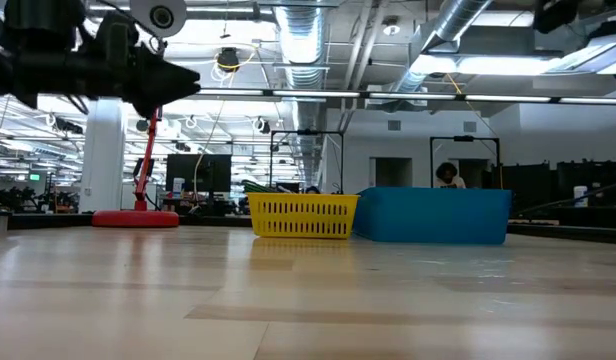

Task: Pick and place items into bin
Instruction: Return to Home Position

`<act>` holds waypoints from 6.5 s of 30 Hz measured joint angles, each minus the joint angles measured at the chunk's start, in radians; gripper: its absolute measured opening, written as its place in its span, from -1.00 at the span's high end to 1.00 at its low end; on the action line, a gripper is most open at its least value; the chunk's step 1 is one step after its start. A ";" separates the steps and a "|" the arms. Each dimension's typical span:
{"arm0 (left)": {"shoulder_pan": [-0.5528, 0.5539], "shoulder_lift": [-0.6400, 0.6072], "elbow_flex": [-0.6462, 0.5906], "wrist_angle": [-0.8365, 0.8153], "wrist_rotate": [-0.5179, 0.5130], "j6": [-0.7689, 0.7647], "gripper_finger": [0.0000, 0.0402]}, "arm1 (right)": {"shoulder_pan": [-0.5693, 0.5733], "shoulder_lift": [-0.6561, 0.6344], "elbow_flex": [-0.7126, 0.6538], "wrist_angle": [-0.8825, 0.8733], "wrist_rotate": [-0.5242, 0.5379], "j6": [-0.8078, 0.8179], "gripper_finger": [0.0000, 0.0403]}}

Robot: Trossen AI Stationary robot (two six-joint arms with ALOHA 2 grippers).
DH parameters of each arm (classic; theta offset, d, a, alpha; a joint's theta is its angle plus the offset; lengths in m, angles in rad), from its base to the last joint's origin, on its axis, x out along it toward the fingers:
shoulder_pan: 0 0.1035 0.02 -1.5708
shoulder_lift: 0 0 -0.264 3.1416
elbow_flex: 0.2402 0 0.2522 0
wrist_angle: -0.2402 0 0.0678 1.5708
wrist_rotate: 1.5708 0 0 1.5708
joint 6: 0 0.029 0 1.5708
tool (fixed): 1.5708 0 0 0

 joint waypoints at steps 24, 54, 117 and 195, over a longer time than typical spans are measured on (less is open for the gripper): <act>0.000 -0.005 -0.063 -0.089 -0.033 -0.060 0.11 | 0.006 -0.028 -0.339 0.342 -0.028 0.068 0.46; 0.000 0.007 -0.058 -0.677 -0.028 -0.029 0.11 | 0.006 -0.028 -0.340 0.282 -0.028 0.119 0.46; 0.000 -0.623 -0.063 -0.668 -0.033 -0.024 0.11 | 0.005 -0.028 -0.341 0.283 -0.028 0.119 0.46; 0.000 -0.623 -0.063 -0.669 -0.031 -0.023 0.11 | 0.005 -0.027 -0.341 0.283 -0.028 0.119 0.46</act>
